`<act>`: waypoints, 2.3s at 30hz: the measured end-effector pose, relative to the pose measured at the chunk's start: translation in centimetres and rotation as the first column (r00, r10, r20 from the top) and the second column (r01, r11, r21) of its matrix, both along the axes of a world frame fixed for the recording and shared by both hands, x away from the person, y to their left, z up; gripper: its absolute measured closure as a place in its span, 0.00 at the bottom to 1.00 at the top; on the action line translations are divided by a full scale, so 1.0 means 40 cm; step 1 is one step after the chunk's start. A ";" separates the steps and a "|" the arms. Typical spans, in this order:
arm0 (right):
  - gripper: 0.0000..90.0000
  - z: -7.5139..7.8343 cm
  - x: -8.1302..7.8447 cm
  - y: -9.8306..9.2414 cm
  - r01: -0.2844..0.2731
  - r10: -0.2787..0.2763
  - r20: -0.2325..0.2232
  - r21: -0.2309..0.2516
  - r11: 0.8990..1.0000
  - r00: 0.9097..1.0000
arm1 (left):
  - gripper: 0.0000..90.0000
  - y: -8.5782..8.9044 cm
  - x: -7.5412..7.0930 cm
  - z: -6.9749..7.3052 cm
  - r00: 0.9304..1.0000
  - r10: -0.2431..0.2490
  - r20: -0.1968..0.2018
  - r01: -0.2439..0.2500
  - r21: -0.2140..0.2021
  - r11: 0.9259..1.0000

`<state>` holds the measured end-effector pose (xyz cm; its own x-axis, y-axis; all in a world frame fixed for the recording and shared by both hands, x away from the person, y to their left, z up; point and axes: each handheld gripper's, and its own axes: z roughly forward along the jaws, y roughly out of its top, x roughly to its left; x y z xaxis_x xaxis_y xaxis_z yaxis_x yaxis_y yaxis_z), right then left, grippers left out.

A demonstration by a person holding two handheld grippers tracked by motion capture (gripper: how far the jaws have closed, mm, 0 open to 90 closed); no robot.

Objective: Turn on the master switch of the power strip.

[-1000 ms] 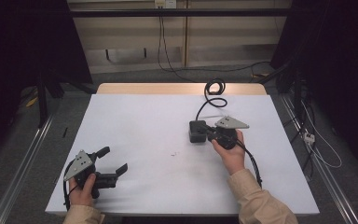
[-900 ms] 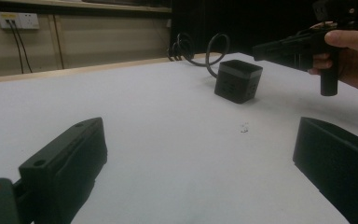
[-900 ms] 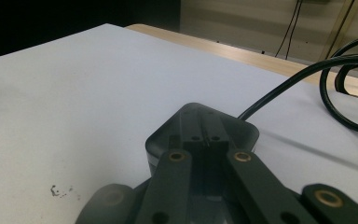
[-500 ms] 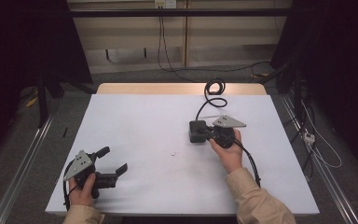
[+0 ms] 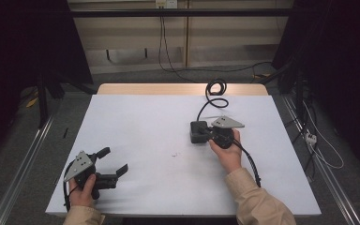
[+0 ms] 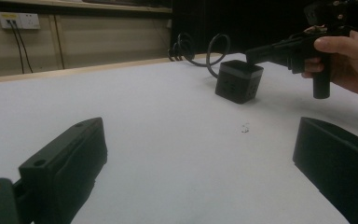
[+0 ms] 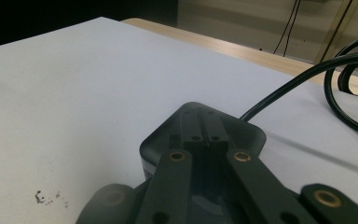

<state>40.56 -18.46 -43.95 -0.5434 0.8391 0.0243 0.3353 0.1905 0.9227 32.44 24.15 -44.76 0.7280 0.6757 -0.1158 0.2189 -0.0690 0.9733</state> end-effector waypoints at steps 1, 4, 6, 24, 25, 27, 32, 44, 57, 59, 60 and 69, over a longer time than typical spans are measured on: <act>1.00 0.000 0.000 0.000 -0.002 0.002 0.001 0.000 1.000 1.000 | 0.03 0.000 0.000 0.000 1.000 0.000 0.000 0.000 -0.001 1.000; 1.00 -0.002 0.000 0.000 -0.003 0.003 0.006 -0.004 1.000 1.000 | 0.03 0.000 0.000 -0.001 1.000 -0.001 -0.001 0.001 0.000 1.000; 1.00 -0.003 0.000 0.001 -0.004 0.004 0.009 -0.005 1.000 1.000 | 0.03 0.000 0.000 -0.001 1.000 -0.001 0.000 0.001 0.002 1.000; 1.00 -0.009 0.000 0.000 -0.010 0.011 0.017 -0.015 1.000 1.000 | 0.03 -0.001 -0.005 0.000 1.000 0.001 0.000 -0.001 -0.004 1.000; 1.00 -0.009 0.000 0.001 -0.011 0.011 0.018 -0.016 1.000 1.000 | 0.03 -0.001 -0.005 0.000 1.000 0.000 0.000 0.000 -0.005 1.000; 1.00 -0.009 -0.001 0.002 -0.011 0.011 0.023 -0.020 1.000 1.000 | 0.03 -0.001 -0.005 0.000 1.000 0.000 0.000 0.000 -0.003 1.000; 1.00 -0.011 -0.001 0.001 -0.009 0.009 0.021 -0.013 1.000 1.000 | 0.03 -0.002 -0.005 0.000 1.000 -0.001 -0.001 0.001 -0.003 1.000; 1.00 -0.011 -0.003 0.003 -0.009 0.010 0.027 -0.027 1.000 1.000 | 0.03 -0.003 -0.006 0.000 1.000 -0.001 0.000 0.001 -0.006 1.000; 1.00 -0.011 -0.004 0.006 -0.004 0.005 0.030 -0.037 0.999 1.000 | 0.03 -0.004 -0.006 -0.001 1.000 -0.002 -0.002 0.002 -0.001 1.000; 1.00 -0.011 -0.004 0.006 -0.005 0.006 0.026 -0.035 0.999 1.000 | 0.03 -0.005 -0.006 -0.001 1.000 -0.003 -0.002 0.003 -0.001 1.000; 1.00 -0.011 -0.004 0.006 -0.004 0.005 0.027 -0.039 0.999 1.000 | 0.03 -0.006 -0.006 -0.001 1.000 -0.003 -0.002 0.003 -0.005 1.000; 1.00 -0.011 -0.006 0.011 0.005 -0.004 0.034 -0.052 0.999 0.999 | 0.03 -0.006 -0.007 -0.001 1.000 -0.003 -0.002 0.003 -0.002 1.000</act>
<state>40.32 -18.02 -44.40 -0.5394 0.8412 -0.0380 0.3050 0.2373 0.9223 32.16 23.93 -44.81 0.7299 0.6732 -0.1183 0.2205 -0.0681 0.9730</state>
